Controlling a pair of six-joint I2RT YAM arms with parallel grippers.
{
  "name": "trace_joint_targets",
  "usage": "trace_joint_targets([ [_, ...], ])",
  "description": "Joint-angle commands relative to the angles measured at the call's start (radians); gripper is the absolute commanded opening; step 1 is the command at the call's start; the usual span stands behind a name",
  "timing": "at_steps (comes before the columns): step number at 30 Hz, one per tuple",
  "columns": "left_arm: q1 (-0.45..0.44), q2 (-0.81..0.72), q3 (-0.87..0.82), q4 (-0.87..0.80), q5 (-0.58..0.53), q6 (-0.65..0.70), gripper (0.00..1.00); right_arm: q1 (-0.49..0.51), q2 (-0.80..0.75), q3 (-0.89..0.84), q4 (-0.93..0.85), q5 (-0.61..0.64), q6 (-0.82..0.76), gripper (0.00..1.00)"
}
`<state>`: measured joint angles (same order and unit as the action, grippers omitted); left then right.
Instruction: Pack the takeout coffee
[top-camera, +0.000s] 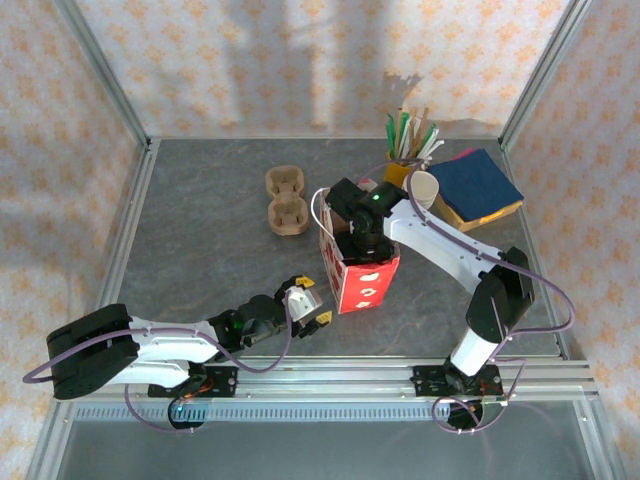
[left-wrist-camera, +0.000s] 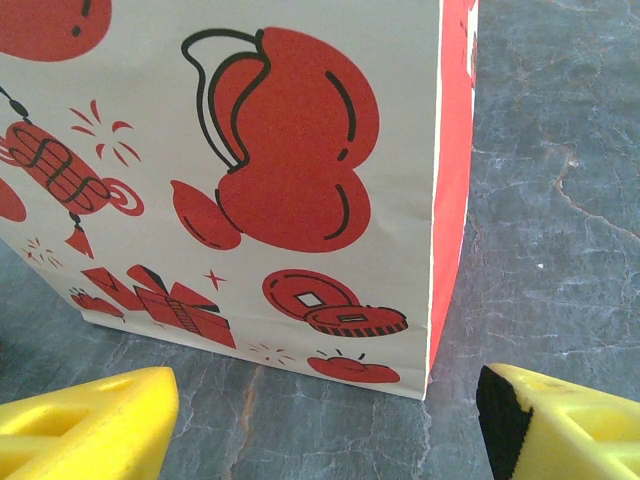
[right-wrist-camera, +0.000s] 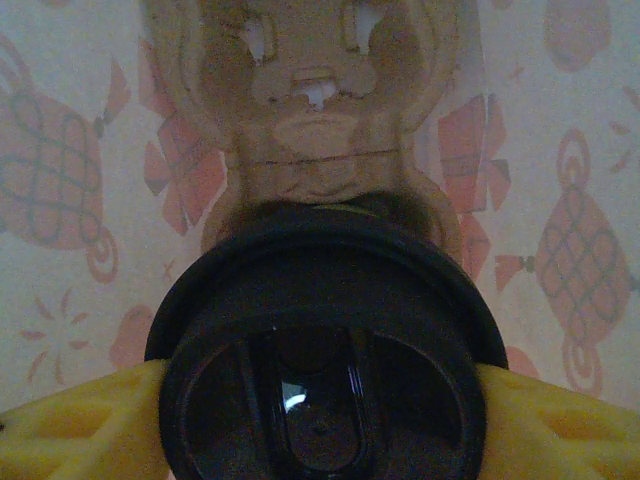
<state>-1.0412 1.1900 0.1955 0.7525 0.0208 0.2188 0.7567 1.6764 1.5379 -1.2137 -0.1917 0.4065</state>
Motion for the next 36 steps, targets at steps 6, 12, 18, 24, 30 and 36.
trace_joint_targets([
  [6, -0.01, 0.001, 0.019, 0.024, 0.012, 0.009, 0.82, 0.001, -0.02, -0.043, 0.012, 0.044, 0.01, 0.51],
  [12, -0.01, -0.003, 0.018, 0.021, 0.011, 0.006, 0.82, -0.001, -0.018, -0.066, 0.033, 0.037, 0.009, 0.4],
  [18, -0.01, -0.005, 0.015, 0.02, 0.011, 0.002, 0.82, -0.001, -0.016, -0.079, 0.045, 0.028, 0.01, 0.43],
  [24, -0.01, -0.01, 0.012, 0.018, 0.008, 0.002, 0.82, 0.0, -0.018, -0.064, 0.037, 0.031, 0.011, 0.54],
  [30, -0.01, -0.01, 0.014, 0.018, 0.008, 0.003, 0.82, 0.0, -0.03, -0.045, 0.037, 0.022, 0.011, 0.62],
  [36, -0.01, -0.009, 0.015, 0.015, 0.008, 0.002, 0.82, 0.0, -0.045, -0.042, 0.047, 0.011, 0.008, 0.69],
])
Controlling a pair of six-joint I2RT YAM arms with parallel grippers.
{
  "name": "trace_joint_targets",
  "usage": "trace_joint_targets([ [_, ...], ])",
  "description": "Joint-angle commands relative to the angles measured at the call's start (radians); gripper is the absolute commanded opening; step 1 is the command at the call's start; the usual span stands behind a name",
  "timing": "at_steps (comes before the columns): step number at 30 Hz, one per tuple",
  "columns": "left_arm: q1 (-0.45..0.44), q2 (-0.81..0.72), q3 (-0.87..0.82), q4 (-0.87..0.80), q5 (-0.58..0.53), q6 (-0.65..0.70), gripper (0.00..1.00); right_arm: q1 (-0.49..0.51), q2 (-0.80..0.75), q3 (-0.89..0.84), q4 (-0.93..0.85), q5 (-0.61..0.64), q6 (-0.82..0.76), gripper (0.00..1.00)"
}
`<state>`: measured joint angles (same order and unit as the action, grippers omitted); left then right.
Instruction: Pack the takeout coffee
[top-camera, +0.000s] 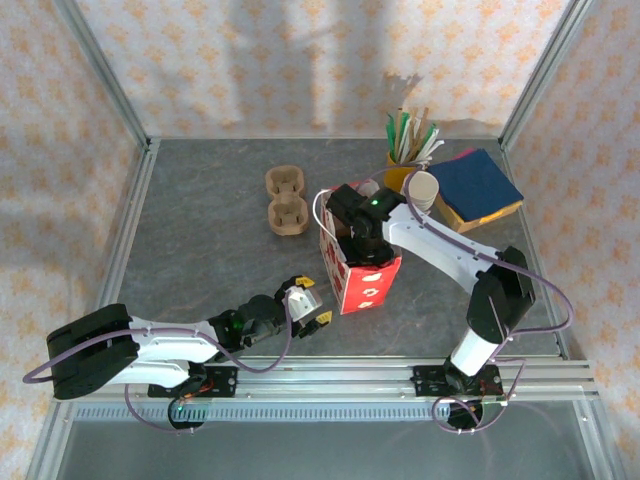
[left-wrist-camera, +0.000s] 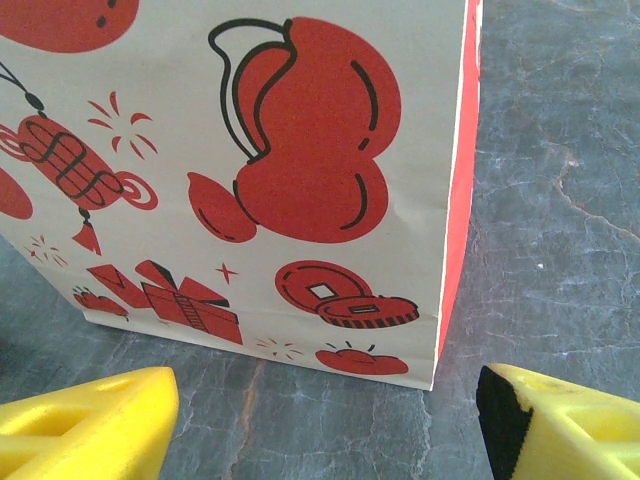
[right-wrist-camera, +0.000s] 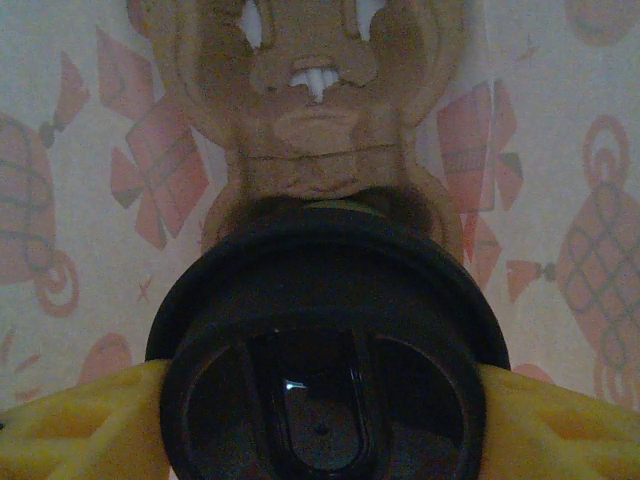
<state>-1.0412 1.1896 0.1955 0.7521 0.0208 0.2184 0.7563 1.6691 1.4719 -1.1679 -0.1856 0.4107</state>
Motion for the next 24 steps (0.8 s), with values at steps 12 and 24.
trace_joint_targets([
  [12, -0.01, -0.01, 0.014, 0.013, 0.007, 0.004, 0.82, 0.0, -0.05, 0.066, -0.016, 0.008, 0.008, 0.69],
  [24, -0.01, -0.01, 0.018, 0.013, 0.008, 0.009, 0.82, 0.0, -0.055, 0.093, -0.024, 0.004, 0.009, 0.69],
])
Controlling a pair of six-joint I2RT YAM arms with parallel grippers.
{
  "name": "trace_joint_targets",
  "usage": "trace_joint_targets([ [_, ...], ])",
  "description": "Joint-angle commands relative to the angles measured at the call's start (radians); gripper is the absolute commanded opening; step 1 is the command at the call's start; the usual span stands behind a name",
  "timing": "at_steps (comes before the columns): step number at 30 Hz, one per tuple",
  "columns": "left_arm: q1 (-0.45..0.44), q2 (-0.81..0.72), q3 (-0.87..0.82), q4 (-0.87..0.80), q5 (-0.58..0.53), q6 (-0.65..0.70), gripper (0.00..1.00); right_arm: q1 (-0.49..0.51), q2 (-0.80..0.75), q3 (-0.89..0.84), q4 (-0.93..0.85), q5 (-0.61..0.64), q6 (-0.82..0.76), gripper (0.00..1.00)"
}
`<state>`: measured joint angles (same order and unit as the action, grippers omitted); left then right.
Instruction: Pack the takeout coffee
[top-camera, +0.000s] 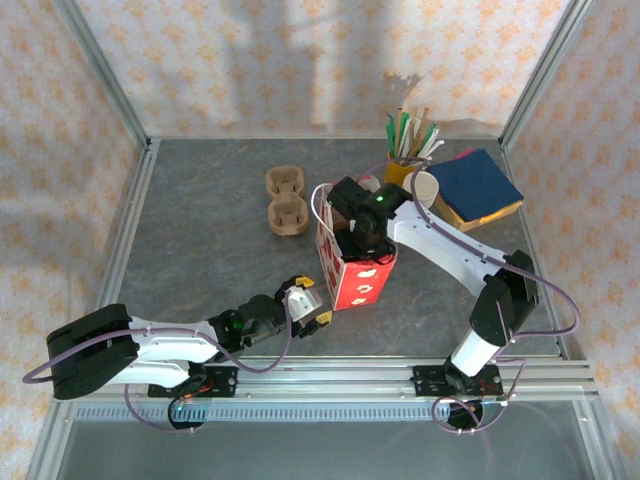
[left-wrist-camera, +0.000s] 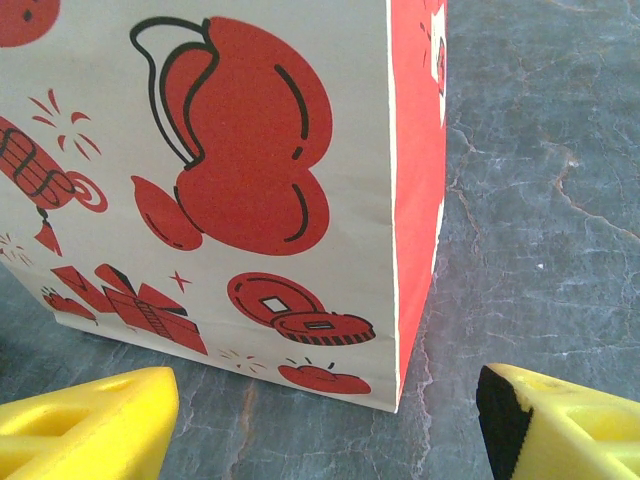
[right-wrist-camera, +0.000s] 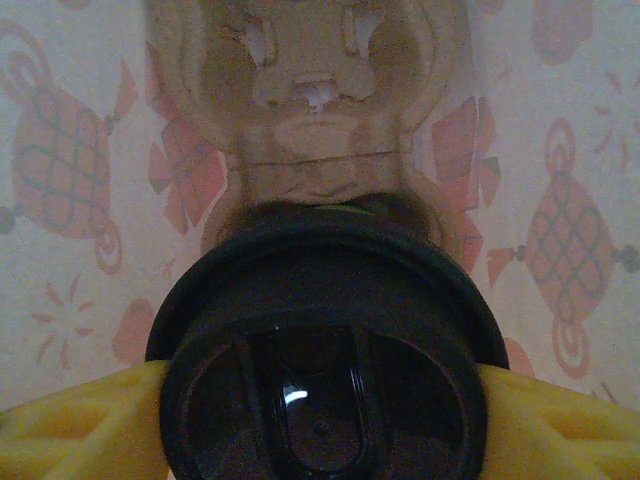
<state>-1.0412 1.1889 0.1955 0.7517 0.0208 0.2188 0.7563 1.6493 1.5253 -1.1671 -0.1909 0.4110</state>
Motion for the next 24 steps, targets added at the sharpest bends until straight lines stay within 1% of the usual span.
trace_joint_targets([
  [1, -0.01, -0.009, 0.018, 0.013, 0.008, 0.008, 0.82, 0.0, -0.036, 0.041, -0.026, 0.01, 0.008, 0.69],
  [13, -0.01, -0.007, 0.021, 0.009, 0.008, 0.012, 0.82, 0.001, -0.021, 0.067, -0.048, 0.019, 0.003, 0.69],
  [24, -0.01, -0.009, 0.001, 0.022, 0.011, -0.009, 0.82, 0.001, -0.003, 0.045, -0.04, 0.013, 0.0, 0.68],
])
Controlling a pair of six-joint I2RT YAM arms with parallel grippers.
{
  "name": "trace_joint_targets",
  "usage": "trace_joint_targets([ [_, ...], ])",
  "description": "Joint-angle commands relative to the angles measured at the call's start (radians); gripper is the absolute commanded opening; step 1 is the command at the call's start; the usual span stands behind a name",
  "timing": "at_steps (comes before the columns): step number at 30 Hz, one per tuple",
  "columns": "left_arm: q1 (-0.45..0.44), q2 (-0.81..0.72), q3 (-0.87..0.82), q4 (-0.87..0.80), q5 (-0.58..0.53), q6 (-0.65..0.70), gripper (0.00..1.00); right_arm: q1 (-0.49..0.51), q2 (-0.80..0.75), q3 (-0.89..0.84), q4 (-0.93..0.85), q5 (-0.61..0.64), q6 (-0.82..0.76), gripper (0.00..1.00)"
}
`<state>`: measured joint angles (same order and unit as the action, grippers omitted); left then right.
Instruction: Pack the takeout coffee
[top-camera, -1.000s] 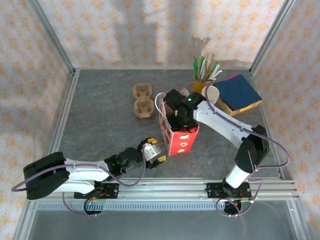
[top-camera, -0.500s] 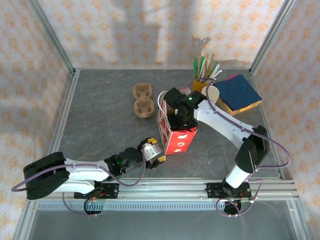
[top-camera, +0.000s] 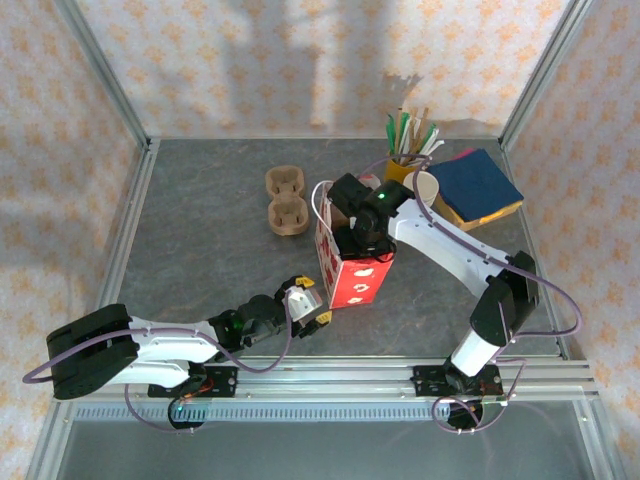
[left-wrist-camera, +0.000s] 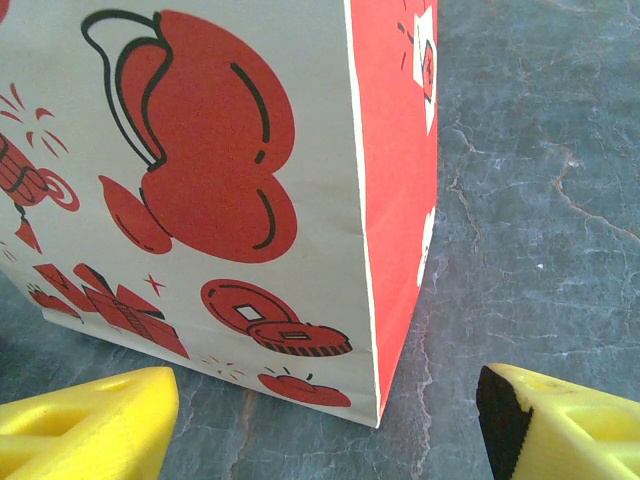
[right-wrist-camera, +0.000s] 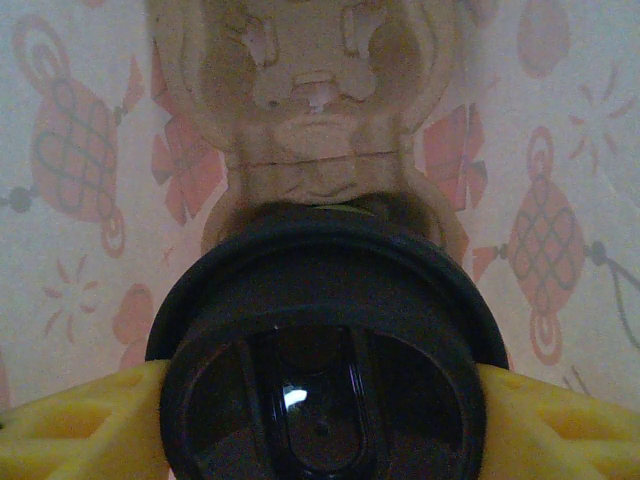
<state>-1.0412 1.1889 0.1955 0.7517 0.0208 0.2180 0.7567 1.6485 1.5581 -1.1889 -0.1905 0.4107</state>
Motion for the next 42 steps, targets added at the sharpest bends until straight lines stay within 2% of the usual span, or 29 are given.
trace_joint_targets([
  [1, -0.01, -0.011, -0.003, 0.027, 0.011, -0.012, 0.82, 0.001, -0.001, 0.008, -0.017, 0.01, 0.001, 0.68],
  [18, -0.011, -0.059, -0.073, 0.072, 0.005, -0.087, 0.82, 0.015, 0.047, -0.02, 0.021, -0.001, 0.019, 0.67],
  [25, -0.01, -0.17, -0.085, 0.036, -0.008, -0.137, 0.84, 0.024, 0.058, 0.009, 0.023, -0.004, 0.022, 0.67],
  [29, -0.003, -0.299, -0.073, -0.035, -0.069, -0.26, 0.88, 0.024, 0.059, 0.007, 0.031, -0.005, 0.028, 0.67],
  [33, 0.037, -0.443, -0.037, -0.152, -0.06, -0.404, 0.91, 0.025, 0.059, 0.009, 0.043, -0.006, 0.033, 0.67],
  [36, 0.117, -0.513, 0.028, -0.264, -0.019, -0.55, 0.9, 0.027, 0.059, 0.012, 0.05, -0.009, 0.039, 0.67],
  [39, 0.198, -0.511, 0.133, -0.361, 0.087, -0.66, 0.9, 0.029, 0.06, 0.015, 0.056, -0.011, 0.042, 0.67],
  [42, 0.211, -0.452, 0.275, -0.45, 0.163, -0.714, 0.89, 0.032, 0.06, 0.02, 0.056, -0.01, 0.048, 0.67],
])
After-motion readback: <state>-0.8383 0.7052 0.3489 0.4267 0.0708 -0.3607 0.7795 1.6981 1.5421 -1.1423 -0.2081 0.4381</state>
